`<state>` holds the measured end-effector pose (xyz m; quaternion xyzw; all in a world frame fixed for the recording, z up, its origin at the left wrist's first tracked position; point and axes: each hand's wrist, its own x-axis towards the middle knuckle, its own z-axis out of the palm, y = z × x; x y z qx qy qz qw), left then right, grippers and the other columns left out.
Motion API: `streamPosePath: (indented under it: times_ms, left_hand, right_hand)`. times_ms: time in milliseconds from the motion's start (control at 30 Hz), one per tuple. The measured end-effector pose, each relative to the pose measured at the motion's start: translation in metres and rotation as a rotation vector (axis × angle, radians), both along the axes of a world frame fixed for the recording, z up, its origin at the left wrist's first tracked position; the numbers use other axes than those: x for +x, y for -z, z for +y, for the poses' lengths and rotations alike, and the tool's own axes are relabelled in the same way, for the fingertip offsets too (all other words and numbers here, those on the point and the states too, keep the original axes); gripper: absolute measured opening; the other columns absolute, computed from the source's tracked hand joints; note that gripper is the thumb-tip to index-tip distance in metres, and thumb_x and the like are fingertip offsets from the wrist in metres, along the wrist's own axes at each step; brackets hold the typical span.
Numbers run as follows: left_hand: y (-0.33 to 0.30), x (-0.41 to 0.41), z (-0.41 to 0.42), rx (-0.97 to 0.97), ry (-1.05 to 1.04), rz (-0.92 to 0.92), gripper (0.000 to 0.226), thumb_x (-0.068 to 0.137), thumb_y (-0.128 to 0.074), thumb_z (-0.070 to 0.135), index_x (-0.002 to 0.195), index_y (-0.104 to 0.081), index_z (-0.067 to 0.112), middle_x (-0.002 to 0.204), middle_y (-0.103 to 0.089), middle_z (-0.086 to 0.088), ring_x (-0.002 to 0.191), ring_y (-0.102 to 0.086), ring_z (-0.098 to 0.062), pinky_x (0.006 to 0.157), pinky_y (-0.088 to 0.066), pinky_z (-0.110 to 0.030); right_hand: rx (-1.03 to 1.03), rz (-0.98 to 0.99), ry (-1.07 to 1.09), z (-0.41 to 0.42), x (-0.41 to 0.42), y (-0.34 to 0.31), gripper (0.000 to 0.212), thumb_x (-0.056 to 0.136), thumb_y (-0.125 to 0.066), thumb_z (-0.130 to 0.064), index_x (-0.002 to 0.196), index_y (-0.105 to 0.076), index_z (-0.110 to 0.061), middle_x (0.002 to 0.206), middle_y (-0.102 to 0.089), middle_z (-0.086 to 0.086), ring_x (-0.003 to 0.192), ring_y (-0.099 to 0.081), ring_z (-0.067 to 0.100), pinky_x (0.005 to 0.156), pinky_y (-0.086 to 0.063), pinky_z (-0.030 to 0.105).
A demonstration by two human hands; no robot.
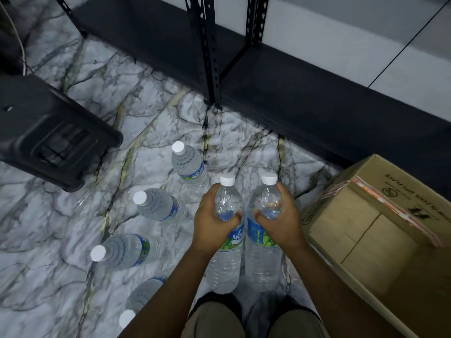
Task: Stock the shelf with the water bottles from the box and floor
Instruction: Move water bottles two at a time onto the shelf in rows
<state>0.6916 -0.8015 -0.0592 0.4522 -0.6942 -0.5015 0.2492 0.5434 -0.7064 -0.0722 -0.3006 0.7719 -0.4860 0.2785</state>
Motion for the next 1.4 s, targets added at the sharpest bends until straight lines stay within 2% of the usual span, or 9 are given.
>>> streamPosePath:
  times_ms: [200,300,433,567,733,867,1133,1300,1400]
  left_hand:
    - [-0.055,-0.010,0.002,-0.024,0.056,0.058,0.068,0.069,-0.073,0.040,0.129,-0.043,0.047,0.126,-0.057,0.014,0.119,-0.054,-0.006,0.100,-0.047,-0.031]
    - [-0.080,-0.018,0.004,-0.037,0.110,0.079,0.069,0.069,-0.075,0.038,0.132,-0.045,0.041,0.127,-0.057,0.014,0.120,-0.054,-0.006,0.101,-0.047,-0.035]
    - [-0.114,-0.035,0.007,-0.080,0.162,0.096,0.068,0.069,-0.076,0.034,0.127,-0.043,0.048,0.123,-0.057,0.022,0.117,-0.055,-0.004,0.099,-0.048,-0.031]
    - [-0.145,-0.055,0.011,-0.117,0.187,0.110,0.070,0.070,-0.079,0.029,0.125,-0.042,0.051,0.122,-0.056,0.023,0.116,-0.054,-0.001,0.099,-0.047,-0.029]
    - [-0.182,-0.085,0.024,-0.165,0.225,0.125,0.074,0.073,-0.082,0.019,0.129,-0.041,0.045,0.123,-0.052,0.025,0.116,-0.051,0.001,0.101,-0.044,-0.026]
    - [-0.213,-0.113,0.042,-0.212,0.272,0.145,0.071,0.071,-0.081,0.023,0.121,-0.041,0.054,0.120,-0.056,0.020,0.112,-0.054,0.004,0.098,-0.047,-0.026]
    - [-0.263,-0.168,0.085,-0.272,0.329,0.205,0.071,0.067,-0.075,0.041,0.131,-0.043,0.041,0.124,-0.059,0.008,0.113,-0.059,-0.009,0.097,-0.050,-0.039]
    - [-0.299,-0.195,0.101,-0.334,0.343,0.243,0.068,0.065,-0.075,0.042,0.124,-0.041,0.052,0.117,-0.063,0.009,0.106,-0.062,-0.007,0.091,-0.052,-0.029]
    - [-0.322,-0.206,0.105,-0.385,0.356,0.256,0.069,0.070,-0.080,0.030,0.121,-0.039,0.053,0.114,-0.063,0.008,0.101,-0.062,-0.007,0.086,-0.051,-0.021]
  right_hand:
    - [-0.061,0.008,0.043,0.013,-0.005,-0.053,0.080,0.064,-0.075,-0.038,0.136,-0.045,-0.021,0.125,-0.058,0.000,0.112,-0.059,0.011,0.094,-0.052,0.034]
    - [-0.107,0.041,0.087,0.021,-0.008,-0.082,0.073,0.065,-0.077,-0.027,0.129,-0.043,-0.038,0.122,-0.059,-0.005,0.110,-0.058,0.005,0.092,-0.052,0.026]
    - [-0.144,0.086,0.128,0.031,-0.021,-0.118,0.074,0.066,-0.077,-0.027,0.132,-0.044,-0.035,0.124,-0.059,-0.004,0.114,-0.058,0.010,0.096,-0.051,0.034]
    - [-0.162,0.144,0.174,0.045,-0.037,-0.156,0.074,0.064,-0.076,-0.031,0.127,-0.043,-0.051,0.123,-0.059,-0.012,0.113,-0.058,0.008,0.094,-0.051,0.031]
    - [-0.197,0.174,0.196,0.066,-0.062,-0.191,0.073,0.065,-0.079,-0.023,0.130,-0.047,-0.030,0.120,-0.060,-0.005,0.111,-0.059,0.009,0.091,-0.050,0.022]
    - [-0.234,0.205,0.275,0.087,-0.081,-0.220,0.074,0.063,-0.078,-0.027,0.125,-0.041,-0.045,0.119,-0.055,-0.016,0.108,-0.055,0.000,0.087,-0.038,0.001]
    - [-0.285,0.265,0.302,0.134,-0.129,-0.270,0.085,0.061,-0.077,-0.042,0.137,-0.044,-0.025,0.123,-0.058,-0.002,0.110,-0.059,0.011,0.092,-0.051,0.029]
    - [-0.306,0.322,0.314,0.154,-0.154,-0.308,0.082,0.068,-0.085,-0.019,0.137,-0.042,-0.027,0.122,-0.056,-0.004,0.104,-0.053,-0.011,0.081,-0.041,0.001]
    - [-0.322,0.395,0.323,0.160,-0.164,-0.331,0.081,0.067,-0.083,-0.026,0.137,-0.043,-0.026,0.121,-0.057,-0.002,0.103,-0.056,0.000,0.083,-0.043,0.006]
